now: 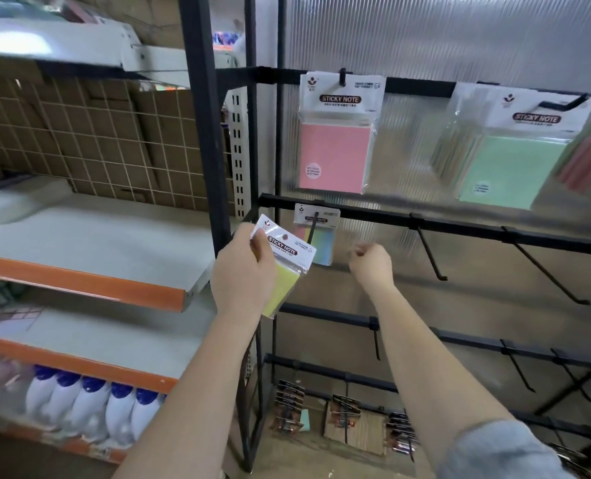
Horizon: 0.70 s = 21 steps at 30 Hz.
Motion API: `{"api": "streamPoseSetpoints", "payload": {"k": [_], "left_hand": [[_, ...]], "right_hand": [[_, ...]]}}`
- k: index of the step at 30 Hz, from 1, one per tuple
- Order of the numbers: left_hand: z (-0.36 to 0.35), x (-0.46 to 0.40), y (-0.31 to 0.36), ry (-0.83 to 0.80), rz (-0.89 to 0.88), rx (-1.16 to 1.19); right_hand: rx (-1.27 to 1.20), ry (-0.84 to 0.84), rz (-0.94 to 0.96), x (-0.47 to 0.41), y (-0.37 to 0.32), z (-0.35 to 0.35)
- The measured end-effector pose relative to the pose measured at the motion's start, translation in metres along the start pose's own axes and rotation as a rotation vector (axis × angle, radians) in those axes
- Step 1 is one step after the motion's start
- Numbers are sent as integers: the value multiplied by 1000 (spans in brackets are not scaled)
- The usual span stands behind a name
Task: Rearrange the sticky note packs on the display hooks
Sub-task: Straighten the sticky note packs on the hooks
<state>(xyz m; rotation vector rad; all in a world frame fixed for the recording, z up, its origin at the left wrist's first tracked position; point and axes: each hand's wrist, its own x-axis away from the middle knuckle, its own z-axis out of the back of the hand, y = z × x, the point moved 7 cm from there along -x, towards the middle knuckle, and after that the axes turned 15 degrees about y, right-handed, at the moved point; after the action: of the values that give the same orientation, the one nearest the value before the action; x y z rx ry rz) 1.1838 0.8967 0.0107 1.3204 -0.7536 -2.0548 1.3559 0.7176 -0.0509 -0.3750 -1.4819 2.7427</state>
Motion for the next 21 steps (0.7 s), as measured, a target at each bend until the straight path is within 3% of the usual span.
{"api": "streamPoseSetpoints", "payload": {"k": [4,9,14,21], "left_hand": [[10,-9,-1,57,-3,-60],[10,-17,-8,80,27,-51],[7,-19,-14,89,50,-28],[7,-21,-17,100,49,-32]], "right_hand": [[-3,-25,-30,-16,-9,-24],[41,-6,95,-27,-28,-42],[-92,112,-4,-27,-22,-45],[-112,111,17,-26,-24,-57]]}}
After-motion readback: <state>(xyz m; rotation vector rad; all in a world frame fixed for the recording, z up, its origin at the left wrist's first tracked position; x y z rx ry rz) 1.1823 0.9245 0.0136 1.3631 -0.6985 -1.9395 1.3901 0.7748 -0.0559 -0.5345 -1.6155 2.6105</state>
